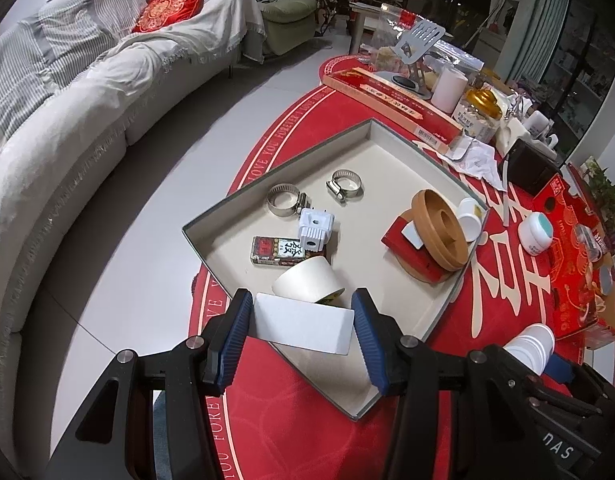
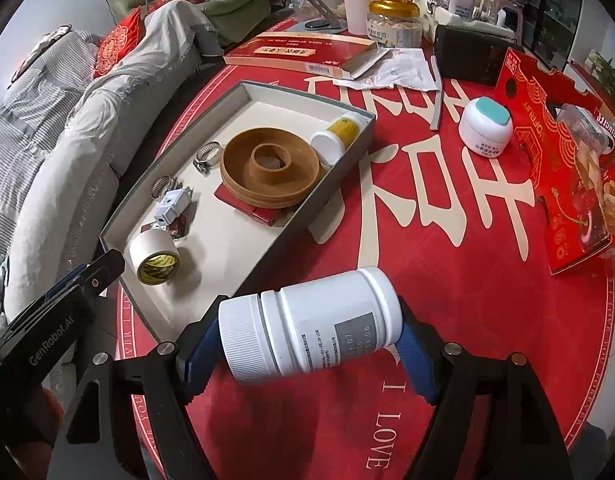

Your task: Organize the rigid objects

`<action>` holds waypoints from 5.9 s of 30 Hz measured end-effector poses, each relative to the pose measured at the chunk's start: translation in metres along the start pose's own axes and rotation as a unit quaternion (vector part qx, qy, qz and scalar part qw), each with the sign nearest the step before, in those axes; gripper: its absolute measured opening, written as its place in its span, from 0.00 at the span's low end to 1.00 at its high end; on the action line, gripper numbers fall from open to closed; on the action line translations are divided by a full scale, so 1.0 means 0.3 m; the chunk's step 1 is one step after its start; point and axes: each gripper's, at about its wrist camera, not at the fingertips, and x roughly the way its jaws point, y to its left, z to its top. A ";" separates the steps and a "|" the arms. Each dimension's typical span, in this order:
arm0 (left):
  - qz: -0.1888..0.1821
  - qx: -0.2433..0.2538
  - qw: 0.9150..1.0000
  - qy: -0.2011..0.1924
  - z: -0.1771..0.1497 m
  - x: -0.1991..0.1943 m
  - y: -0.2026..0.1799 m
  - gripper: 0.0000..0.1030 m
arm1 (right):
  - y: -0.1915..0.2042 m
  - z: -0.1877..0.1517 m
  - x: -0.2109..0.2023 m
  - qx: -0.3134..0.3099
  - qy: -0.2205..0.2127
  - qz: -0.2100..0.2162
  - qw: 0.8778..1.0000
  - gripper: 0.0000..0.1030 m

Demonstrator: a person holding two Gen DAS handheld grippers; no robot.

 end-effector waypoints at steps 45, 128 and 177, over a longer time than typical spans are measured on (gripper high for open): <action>-0.162 0.031 0.959 -0.232 0.246 -0.987 -0.362 0.54 | -0.173 0.117 -0.959 0.020 -0.288 0.068 0.955 0.76; 0.038 0.003 0.999 0.027 0.055 0.091 -0.028 0.54 | 0.083 0.177 0.015 -0.041 0.005 0.030 0.999 0.76; 0.032 -0.021 0.999 0.011 0.257 0.165 -0.023 0.54 | 0.087 0.401 0.080 -0.027 -0.024 0.016 0.999 0.76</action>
